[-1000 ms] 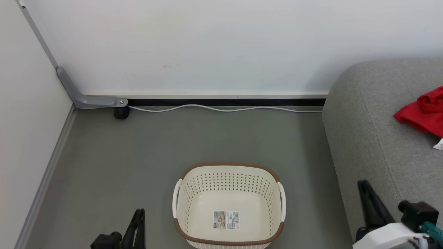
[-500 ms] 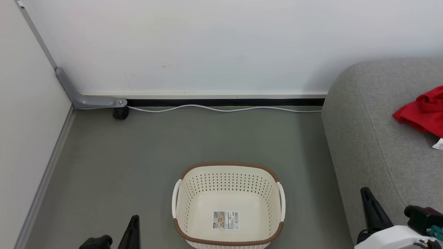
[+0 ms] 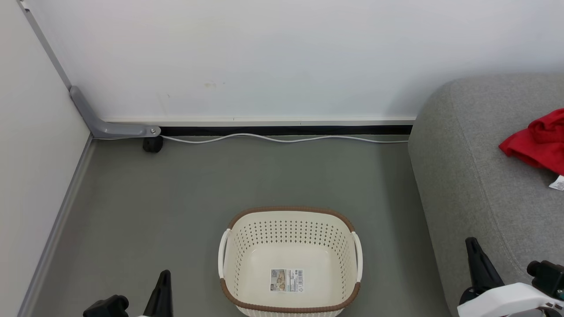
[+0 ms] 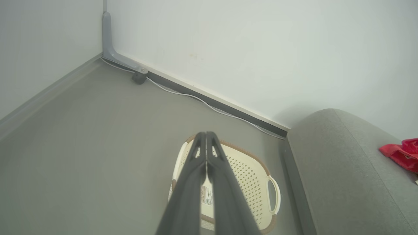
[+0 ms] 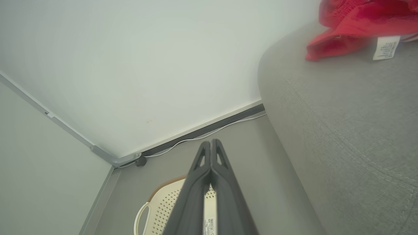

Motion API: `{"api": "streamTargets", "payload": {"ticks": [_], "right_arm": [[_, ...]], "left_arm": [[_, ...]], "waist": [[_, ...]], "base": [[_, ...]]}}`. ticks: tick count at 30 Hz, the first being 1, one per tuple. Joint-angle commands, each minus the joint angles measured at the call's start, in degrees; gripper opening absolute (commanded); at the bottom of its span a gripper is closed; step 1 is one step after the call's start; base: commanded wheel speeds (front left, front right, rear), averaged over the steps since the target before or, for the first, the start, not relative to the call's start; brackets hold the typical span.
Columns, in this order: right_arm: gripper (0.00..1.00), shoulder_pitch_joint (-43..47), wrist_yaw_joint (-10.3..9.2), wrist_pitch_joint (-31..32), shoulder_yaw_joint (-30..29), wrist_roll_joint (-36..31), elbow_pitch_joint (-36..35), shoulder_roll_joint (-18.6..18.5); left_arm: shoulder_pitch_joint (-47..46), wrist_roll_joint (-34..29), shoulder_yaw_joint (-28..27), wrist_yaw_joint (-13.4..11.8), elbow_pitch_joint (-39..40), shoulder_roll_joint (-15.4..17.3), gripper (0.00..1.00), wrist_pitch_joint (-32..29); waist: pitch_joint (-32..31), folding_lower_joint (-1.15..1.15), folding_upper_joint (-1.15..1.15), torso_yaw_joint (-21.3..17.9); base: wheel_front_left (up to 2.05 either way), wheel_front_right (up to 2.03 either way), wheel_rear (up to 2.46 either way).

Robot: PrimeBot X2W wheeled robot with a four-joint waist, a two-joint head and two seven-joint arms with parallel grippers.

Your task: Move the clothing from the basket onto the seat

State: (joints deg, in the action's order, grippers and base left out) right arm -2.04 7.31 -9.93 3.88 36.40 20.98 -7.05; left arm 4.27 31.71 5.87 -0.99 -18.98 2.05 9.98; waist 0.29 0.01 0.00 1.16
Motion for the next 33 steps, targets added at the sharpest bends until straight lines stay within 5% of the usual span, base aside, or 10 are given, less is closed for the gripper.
{"api": "streamTargets", "payload": {"ticks": [1, 33], "right_arm": [[0.0, -2.21, 0.04, 0.32, -0.39, 1.2, -1.84, -0.51], [0.0, -2.86, 0.09, 5.73, -3.77, 19.47, -3.55, 1.06]], "left_arm": [[-2.69, 1.08, -1.02, 0.47, 1.67, 0.3, 0.0, -0.37], [-5.29, 20.99, -4.82, 3.15, 2.76, 0.47, 0.0, -5.76]], "waist": [[0.0, -0.01, 0.0, -0.01], [-0.04, -0.01, 0.0, -0.39]], "base": [[0.0, 0.0, 0.0], [0.0, 0.0, 0.0]]}}
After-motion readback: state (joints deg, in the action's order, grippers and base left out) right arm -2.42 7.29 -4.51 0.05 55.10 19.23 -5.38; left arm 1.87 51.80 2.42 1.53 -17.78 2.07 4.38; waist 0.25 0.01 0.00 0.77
